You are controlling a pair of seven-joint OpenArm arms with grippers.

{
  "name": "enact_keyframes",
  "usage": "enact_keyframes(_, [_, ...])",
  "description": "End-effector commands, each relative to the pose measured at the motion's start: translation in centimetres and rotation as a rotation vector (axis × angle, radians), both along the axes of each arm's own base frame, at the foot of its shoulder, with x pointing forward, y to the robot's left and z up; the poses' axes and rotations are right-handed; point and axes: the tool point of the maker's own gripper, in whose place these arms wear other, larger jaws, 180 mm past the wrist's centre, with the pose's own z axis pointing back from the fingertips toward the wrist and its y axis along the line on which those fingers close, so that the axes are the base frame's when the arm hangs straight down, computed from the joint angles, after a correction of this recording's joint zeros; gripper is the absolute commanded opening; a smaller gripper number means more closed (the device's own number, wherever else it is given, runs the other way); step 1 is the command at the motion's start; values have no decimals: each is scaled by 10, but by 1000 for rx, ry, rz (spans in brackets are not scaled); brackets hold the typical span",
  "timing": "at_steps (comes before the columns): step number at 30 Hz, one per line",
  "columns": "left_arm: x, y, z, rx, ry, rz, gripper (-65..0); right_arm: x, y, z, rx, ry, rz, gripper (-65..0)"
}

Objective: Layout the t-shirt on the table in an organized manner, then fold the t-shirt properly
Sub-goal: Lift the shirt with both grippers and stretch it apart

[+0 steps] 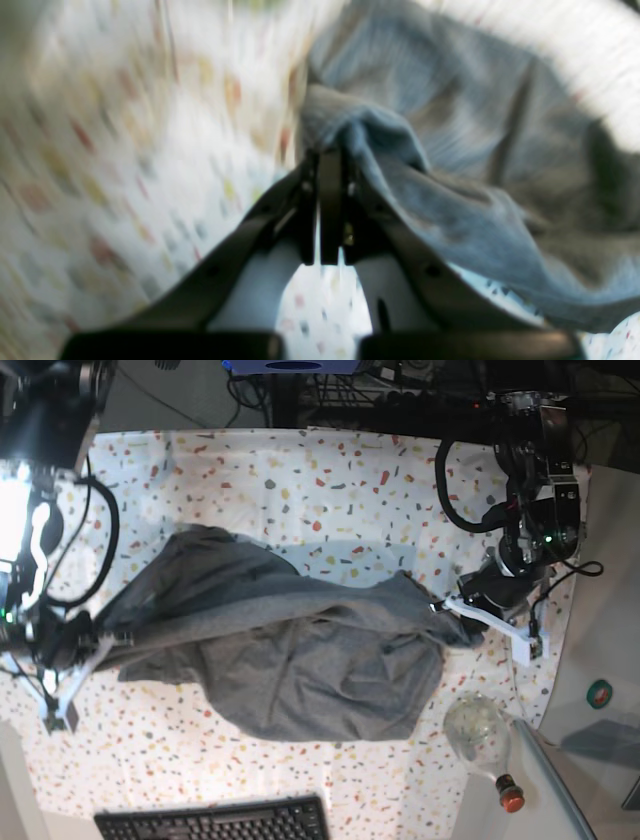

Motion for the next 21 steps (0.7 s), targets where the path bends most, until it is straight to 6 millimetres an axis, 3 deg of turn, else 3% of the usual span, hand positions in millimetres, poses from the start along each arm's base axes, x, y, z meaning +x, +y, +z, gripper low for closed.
enact_keyframes(1, [22, -2, 19, -10, -83, 4, -650, 23, -10, 8, 8, -35, -32, -650])
enact_keyframes(4, [43, -7, 17, -36, -114, 27, -650, 56, -8, -15, 87, 21, -69, -650])
enact_keyframes(6, [52, -8, 12, -39, -123, 33, -650, 63, -8, -24, 114, 67, -78, -650])
enact_keyframes(8, [55, -8, 2, -47, -108, 45, -650, 64, -22, -17, 97, 51, -93, -636])
enact_keyframes(10, [52, -4, -10, -43, -88, 61, -650, 56, -27, -10, 66, 9, -86, -465])
enact_keyframes(12, [47, 6, -21, -20, -74, 79, -650, 33, -24, -8, 24, -26, -44, -353])
enact_keyframes(13, [42, 12, -28, 14, -59, 76, -650, 20, -20, -7, 2, -51, -12, -338])
enact_keyframes(18, [21, 30, -56, 132, -35, 89, -650, -55, 27, -34, 39, -42, 54, -338])
enact_keyframes(21, [10, 32, -65, 137, -12, 89, -650, -81, 51, -62, 109, -20, 53, -332])
